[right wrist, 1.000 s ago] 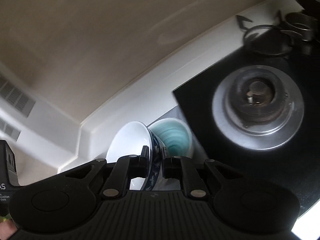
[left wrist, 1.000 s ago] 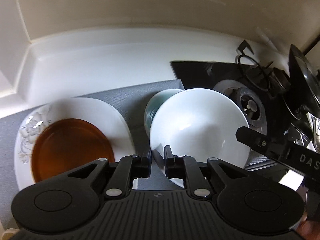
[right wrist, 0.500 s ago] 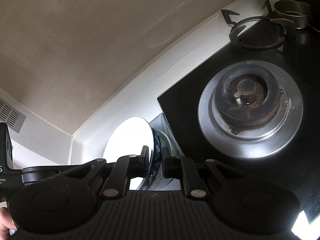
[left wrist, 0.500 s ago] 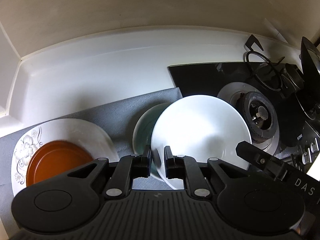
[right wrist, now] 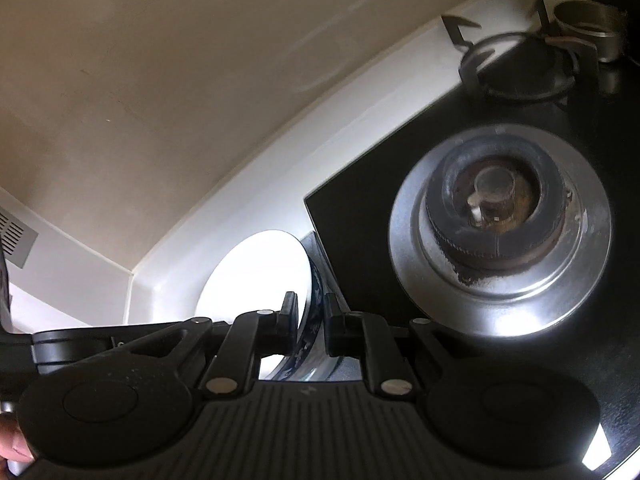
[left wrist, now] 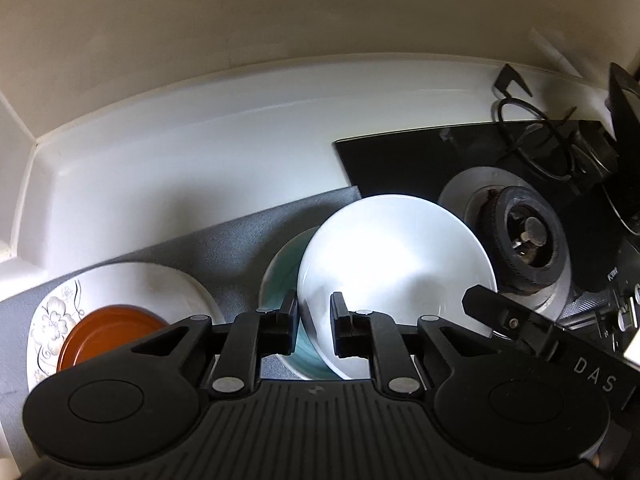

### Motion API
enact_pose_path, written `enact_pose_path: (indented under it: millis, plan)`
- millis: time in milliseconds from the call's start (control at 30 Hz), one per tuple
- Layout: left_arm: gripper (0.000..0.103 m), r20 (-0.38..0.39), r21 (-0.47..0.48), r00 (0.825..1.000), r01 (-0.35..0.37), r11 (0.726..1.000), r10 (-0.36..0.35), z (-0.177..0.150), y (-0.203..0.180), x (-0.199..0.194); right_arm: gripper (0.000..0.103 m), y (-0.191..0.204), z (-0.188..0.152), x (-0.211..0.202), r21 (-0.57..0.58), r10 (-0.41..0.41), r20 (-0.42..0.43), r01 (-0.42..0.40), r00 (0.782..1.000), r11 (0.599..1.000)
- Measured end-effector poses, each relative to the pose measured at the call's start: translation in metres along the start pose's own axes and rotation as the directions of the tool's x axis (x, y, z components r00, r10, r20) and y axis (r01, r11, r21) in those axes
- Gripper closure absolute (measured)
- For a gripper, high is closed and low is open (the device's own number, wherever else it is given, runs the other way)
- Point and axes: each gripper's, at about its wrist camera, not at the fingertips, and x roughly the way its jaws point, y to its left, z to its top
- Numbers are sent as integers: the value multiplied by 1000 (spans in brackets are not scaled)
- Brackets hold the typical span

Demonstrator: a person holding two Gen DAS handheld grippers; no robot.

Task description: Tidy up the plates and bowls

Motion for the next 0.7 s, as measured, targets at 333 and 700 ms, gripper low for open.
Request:
enact_pose_path:
  millis: [333,700]
  plan:
    - [87,-24,-42,1000,15,999,-16,-3,8,8,89,2,-1,3,-35,2,-3,-2,1000,999]
    - [86,-52,-60,998,20,998,-23,-7,25,12,91,1,-12,17,-49,12,-67,-15,998,999]
